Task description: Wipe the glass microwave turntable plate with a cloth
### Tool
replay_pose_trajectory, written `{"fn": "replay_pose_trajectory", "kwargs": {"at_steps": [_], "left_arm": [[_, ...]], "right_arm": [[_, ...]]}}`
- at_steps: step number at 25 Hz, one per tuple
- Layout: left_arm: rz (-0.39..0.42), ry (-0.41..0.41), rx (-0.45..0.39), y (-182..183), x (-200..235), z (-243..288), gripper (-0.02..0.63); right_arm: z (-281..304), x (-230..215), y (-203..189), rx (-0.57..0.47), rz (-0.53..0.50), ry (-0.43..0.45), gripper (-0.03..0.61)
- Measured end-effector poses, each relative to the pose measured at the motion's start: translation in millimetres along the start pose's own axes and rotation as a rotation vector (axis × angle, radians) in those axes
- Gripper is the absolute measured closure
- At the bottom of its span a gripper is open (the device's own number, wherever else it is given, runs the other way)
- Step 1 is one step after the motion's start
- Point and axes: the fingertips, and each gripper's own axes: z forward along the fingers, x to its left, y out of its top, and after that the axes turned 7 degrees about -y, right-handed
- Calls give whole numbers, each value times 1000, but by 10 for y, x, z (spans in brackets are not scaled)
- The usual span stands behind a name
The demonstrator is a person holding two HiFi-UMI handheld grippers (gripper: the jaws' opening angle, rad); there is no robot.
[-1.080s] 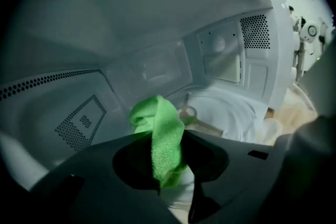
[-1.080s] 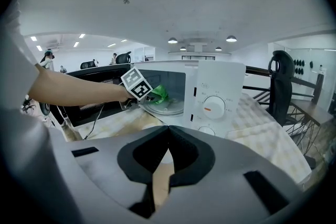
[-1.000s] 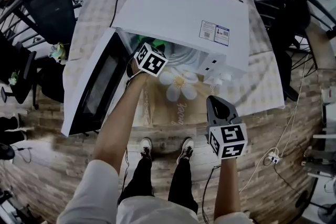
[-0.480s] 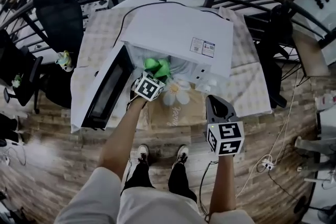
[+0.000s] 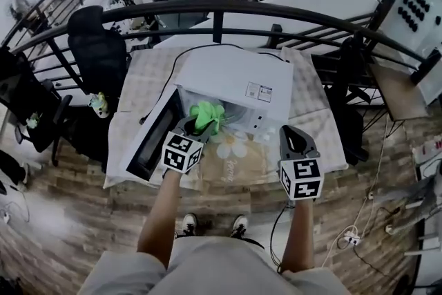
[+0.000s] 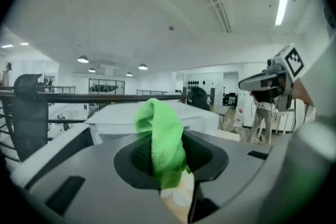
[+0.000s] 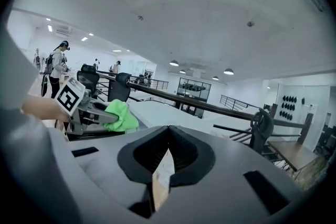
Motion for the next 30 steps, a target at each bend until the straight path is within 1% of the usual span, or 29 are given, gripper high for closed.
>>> {"fn": "replay_pose_trajectory", "kwargs": {"at_steps": [2,4,7,10,14,18,24,30], "left_arm": [[8,-1,-87,352,-82,-236,485],[42,10,-139,603,-161,-455,485],[122,56,-152,839,-232,-713,485],[207,89,-158,1066,-291,-868,485],[265,107,-198,1360,-348,-990,485],[305,121,-216,1469,-337,-1065,485],[341,131,-209,1526,-350,-1086,485],[351,122,-208,1563,-351,-1026,483]], "right_arm": [[-54,43,166,-32,-30,13,565],[-99,93,317,-66,-48,25,565],[-165,142,497,-98,-78,35,565],[-216,160,658,-120,-120,24,565],[-253,186,862,-169,-122,17,565],[-228,214,948,-173,-146,18,565],[-217,182,934,-159,-160,12,566],[-151,181,857,-134,-178,8,566]]}}
